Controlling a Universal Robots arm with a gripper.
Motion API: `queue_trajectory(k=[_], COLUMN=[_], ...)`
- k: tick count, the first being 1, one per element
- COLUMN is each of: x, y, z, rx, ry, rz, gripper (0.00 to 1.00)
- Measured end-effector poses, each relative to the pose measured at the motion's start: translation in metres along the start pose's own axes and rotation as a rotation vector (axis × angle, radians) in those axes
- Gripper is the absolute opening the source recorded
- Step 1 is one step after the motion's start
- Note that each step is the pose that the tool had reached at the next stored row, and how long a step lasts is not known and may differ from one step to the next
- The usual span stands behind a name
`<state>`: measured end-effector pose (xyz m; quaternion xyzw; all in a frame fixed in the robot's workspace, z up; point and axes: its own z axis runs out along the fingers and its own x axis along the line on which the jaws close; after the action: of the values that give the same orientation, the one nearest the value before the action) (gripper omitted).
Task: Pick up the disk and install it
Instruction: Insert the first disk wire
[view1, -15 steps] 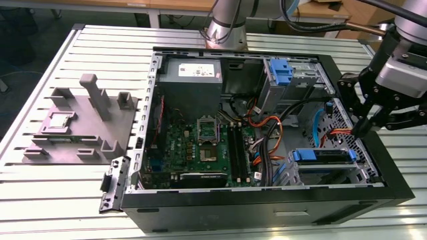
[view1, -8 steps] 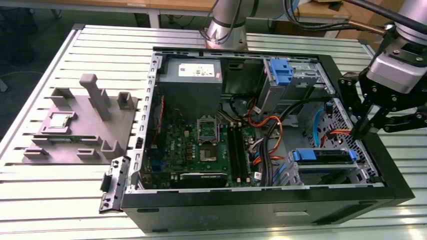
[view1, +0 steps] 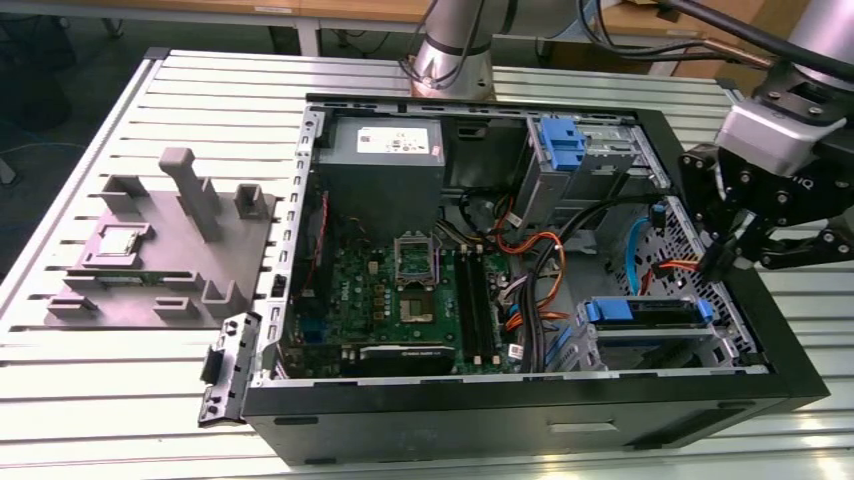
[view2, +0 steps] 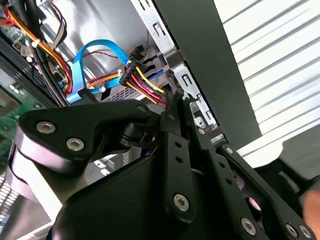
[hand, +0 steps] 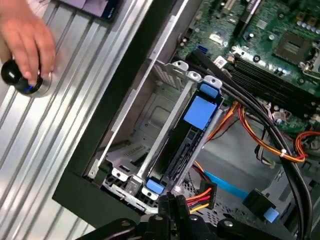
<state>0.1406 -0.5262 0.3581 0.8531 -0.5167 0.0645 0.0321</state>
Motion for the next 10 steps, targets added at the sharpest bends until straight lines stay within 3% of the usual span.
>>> queue_trajectory(k=[10], x=[-0.0002], y=[0.0], z=[0.0012], rx=[-0.0261], ry=[0.0022], rz=[0.18], gripper=[0.17])
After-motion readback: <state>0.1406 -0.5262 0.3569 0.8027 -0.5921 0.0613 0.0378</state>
